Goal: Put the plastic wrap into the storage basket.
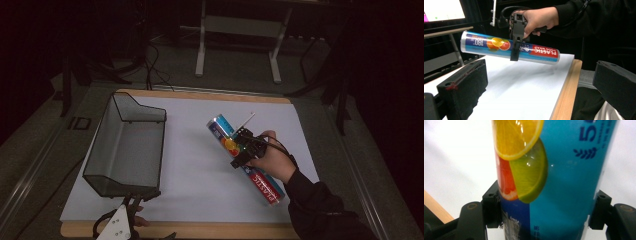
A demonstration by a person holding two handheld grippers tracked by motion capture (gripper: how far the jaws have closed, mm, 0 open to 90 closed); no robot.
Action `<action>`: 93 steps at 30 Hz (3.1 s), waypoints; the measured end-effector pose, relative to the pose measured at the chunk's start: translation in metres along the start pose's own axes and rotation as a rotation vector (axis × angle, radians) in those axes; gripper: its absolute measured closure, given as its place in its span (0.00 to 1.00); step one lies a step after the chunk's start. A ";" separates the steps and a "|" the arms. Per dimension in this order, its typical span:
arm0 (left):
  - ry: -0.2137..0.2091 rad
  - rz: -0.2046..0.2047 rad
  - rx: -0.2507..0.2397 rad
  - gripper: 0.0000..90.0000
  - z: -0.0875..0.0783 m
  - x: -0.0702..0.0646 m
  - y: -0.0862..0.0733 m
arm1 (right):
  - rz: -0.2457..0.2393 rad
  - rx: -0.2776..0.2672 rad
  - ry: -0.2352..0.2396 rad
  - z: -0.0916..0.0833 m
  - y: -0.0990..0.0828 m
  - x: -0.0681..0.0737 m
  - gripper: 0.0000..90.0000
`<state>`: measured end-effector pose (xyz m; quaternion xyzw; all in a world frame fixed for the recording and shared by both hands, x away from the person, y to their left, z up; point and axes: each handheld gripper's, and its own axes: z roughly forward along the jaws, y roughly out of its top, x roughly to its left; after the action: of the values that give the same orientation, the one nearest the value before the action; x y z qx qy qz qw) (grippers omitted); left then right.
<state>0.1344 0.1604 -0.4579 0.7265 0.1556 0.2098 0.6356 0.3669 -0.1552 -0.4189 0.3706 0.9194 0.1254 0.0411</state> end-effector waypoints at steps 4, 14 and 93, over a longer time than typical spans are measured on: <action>0.003 0.000 0.002 0.01 0.000 0.000 0.000 | 0.012 -0.017 0.009 -0.002 0.006 0.002 0.35; 0.007 -0.002 -0.001 0.01 0.000 0.000 0.000 | -0.001 -0.119 0.038 -0.016 0.036 0.019 0.35; 0.080 0.035 0.009 0.01 -0.001 -0.001 -0.001 | 0.383 -0.460 0.303 0.048 0.204 0.148 0.35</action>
<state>0.1326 0.1609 -0.4585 0.7229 0.1692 0.2490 0.6219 0.4054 0.0981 -0.4093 0.4946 0.7763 0.3889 -0.0380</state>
